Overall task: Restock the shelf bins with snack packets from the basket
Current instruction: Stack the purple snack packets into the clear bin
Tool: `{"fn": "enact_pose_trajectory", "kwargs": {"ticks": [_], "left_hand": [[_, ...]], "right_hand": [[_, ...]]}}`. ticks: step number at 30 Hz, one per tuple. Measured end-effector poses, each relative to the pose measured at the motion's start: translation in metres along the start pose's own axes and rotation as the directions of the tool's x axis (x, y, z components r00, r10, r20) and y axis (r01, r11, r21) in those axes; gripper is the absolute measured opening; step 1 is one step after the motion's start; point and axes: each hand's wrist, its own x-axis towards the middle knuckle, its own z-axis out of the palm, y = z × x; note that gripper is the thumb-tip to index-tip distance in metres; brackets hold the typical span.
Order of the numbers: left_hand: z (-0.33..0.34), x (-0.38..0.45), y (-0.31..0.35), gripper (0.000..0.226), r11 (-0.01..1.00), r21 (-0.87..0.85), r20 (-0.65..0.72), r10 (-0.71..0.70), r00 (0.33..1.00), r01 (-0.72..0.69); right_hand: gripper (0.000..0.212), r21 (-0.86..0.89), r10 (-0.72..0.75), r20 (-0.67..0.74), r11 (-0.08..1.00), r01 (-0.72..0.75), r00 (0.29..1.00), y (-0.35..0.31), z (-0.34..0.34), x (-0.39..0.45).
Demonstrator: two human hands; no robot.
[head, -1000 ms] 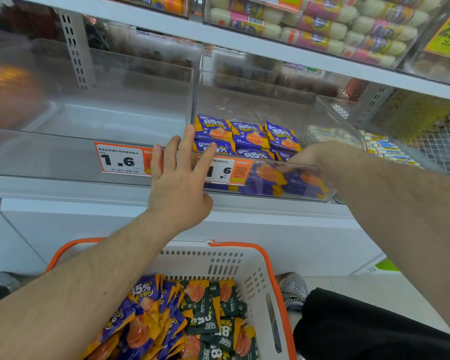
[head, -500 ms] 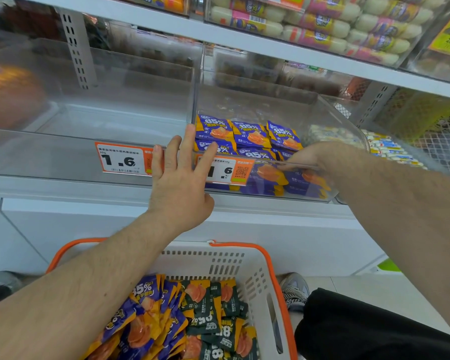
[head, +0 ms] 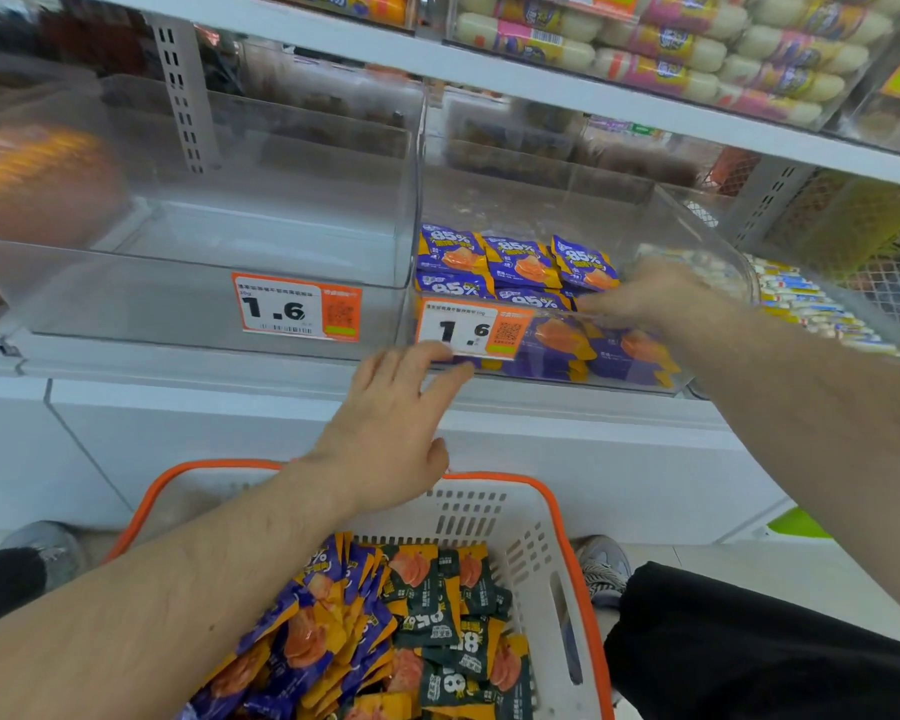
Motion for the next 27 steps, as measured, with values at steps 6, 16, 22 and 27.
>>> {"fn": "enact_pose_trajectory", "kwargs": {"ticks": [6,16,22,27], "left_hand": [[-0.003,-0.029,-0.015,0.043,0.988,-0.072,0.717,-0.044,0.696,0.137],[0.02,-0.068,-0.044,0.019,0.971,0.014,0.846,-0.138,0.514,0.237],[0.019,-0.076,-0.059,0.034,0.944,0.034,0.871,-0.189,0.454,0.327],[0.021,-0.078,-0.063,0.03,0.937,0.027,0.871,-0.194,0.452,0.349]], "right_hand": [[0.026,-0.031,-0.324,-0.81,0.856,0.516,0.488,-0.03,0.054,-0.061],[0.013,0.447,-0.305,0.203,0.875,0.189,0.93,-0.06,0.261,-0.181],[0.012,0.451,-0.192,0.62,0.88,-0.146,0.76,-0.075,0.328,-0.217],[0.06,0.329,-0.149,0.719,0.934,-0.143,0.679,-0.097,0.353,-0.235]]}}
